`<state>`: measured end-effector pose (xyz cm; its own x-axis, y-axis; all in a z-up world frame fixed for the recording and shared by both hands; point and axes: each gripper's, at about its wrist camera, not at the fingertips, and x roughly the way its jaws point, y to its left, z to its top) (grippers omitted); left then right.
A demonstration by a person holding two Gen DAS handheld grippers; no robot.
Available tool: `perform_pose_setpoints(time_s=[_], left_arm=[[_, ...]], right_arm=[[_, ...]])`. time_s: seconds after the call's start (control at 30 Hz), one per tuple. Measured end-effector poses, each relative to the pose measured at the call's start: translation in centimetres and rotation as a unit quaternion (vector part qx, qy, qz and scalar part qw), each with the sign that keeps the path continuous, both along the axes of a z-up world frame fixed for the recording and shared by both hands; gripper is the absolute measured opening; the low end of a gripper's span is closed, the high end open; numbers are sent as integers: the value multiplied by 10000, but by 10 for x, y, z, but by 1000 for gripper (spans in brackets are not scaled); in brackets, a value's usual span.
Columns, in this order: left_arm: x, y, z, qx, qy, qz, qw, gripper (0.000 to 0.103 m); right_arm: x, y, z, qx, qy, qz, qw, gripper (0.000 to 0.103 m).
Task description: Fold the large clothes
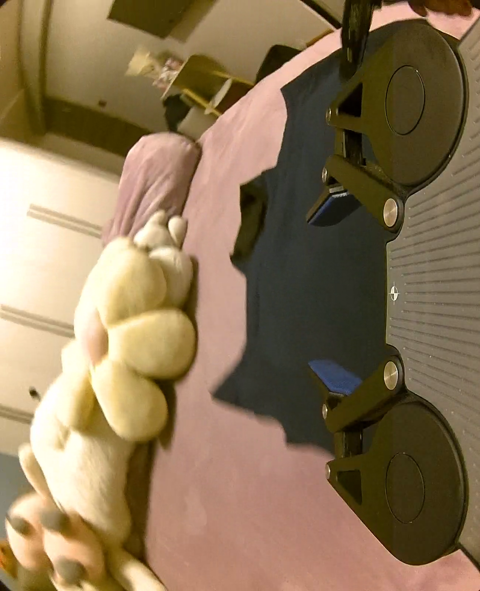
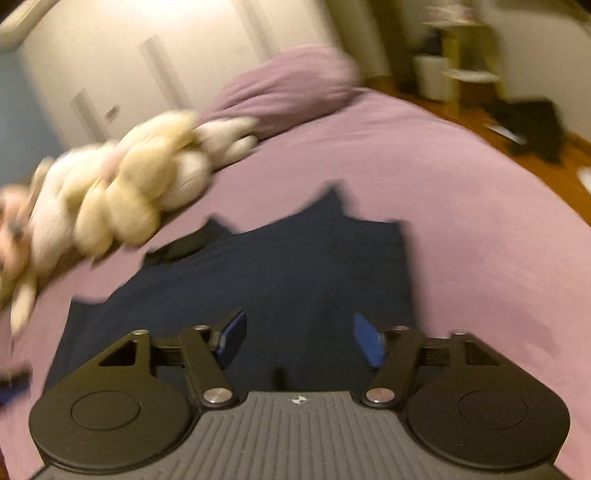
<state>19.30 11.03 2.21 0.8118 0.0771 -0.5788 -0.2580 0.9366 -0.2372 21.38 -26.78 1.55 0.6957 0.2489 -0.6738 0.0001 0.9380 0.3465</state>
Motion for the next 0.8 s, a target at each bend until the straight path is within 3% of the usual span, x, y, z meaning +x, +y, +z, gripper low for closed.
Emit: perform_pose_setpoints(time_s=[0.07,0.1,0.17,0.3,0.43,0.53,0.63,0.73,0.8], left_arm=[[27,-16,-11,267,-12,-6,9996,91],[39,-22,-18,442,-40,28,9990,94],[60,-26,-33,722,49,155,9973,95],[87,-12,-65,705,404,524,9953,96],[102,-5,-92,958,481,556,9927,101],[109,-7,-96,1084,517,580,9911,102],[105,-3,-93,954,472,547,9928,102],[101,3,-90,878,397,480,9942,102],[96,9,-87,928,385,589,9932,102]], right_arm=[[24,37,-10,-223,-27,395,9990,51],[38,53,-14,-295,-3,563,9980,41],[57,83,-24,-439,27,765,9961,34],[87,123,-45,-859,-130,896,9922,31],[93,129,-69,-1076,-306,922,9894,30],[96,131,-92,-1181,-554,970,9867,30],[99,136,-92,-1316,-586,1007,9844,31],[102,126,-88,-1034,-573,1026,9877,31],[101,117,-82,-1127,-665,991,9864,31]])
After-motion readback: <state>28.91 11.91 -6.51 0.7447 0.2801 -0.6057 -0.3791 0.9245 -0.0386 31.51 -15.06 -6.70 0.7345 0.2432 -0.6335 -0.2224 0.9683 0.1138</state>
